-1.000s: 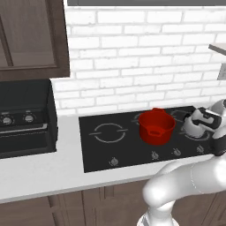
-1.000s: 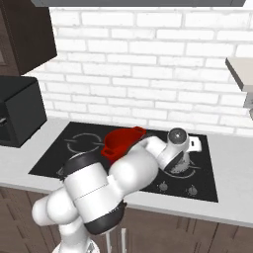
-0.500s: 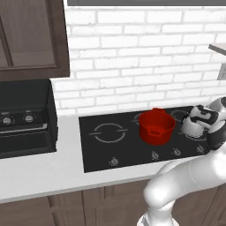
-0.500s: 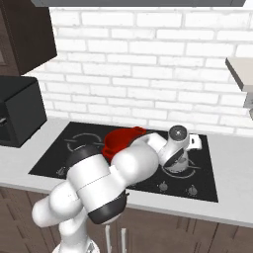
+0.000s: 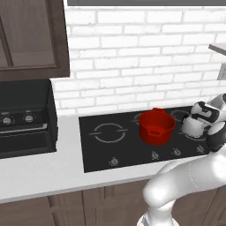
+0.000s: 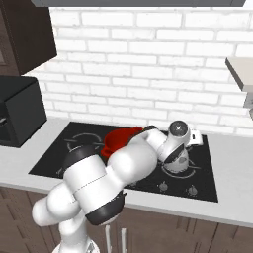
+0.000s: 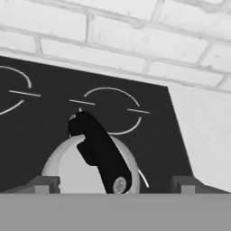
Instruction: Pick the kettle from the counter and place it on a stove burner. Then turn the burner on.
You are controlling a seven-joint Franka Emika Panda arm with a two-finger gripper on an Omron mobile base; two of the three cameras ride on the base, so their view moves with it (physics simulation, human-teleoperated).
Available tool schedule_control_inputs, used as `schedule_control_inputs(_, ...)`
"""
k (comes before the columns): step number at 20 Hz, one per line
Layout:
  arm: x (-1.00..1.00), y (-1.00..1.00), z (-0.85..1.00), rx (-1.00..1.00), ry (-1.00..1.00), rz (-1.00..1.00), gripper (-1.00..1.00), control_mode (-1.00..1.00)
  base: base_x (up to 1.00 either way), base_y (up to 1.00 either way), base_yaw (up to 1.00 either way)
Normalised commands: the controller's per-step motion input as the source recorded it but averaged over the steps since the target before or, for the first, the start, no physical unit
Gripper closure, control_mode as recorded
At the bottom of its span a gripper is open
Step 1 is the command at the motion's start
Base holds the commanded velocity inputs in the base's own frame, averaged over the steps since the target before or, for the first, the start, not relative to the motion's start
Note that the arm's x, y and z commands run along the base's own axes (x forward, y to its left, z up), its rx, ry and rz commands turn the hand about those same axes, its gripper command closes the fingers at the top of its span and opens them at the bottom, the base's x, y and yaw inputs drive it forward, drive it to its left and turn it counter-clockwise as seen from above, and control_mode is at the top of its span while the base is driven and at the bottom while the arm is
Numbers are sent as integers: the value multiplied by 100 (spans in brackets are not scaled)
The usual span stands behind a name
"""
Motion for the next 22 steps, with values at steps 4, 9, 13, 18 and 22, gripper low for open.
schedule_control_inputs(4, -9, 0, 53, 0, 0, 0, -100, -100, 0, 0, 0)
schedule_control_inputs(9, -84, -7, 43, 2, 0, -7, -100, -100, 0, 0, 0)
schedule_control_inputs(13, -100, -36, 1, 7, 3, -17, -100, -100, 0, 0, 0)
schedule_control_inputs(18, -100, -51, -28, 4, 18, -14, -100, -100, 0, 0, 0)
schedule_control_inputs(22, -89, -57, -46, 4, 21, -8, -100, -100, 0, 0, 0)
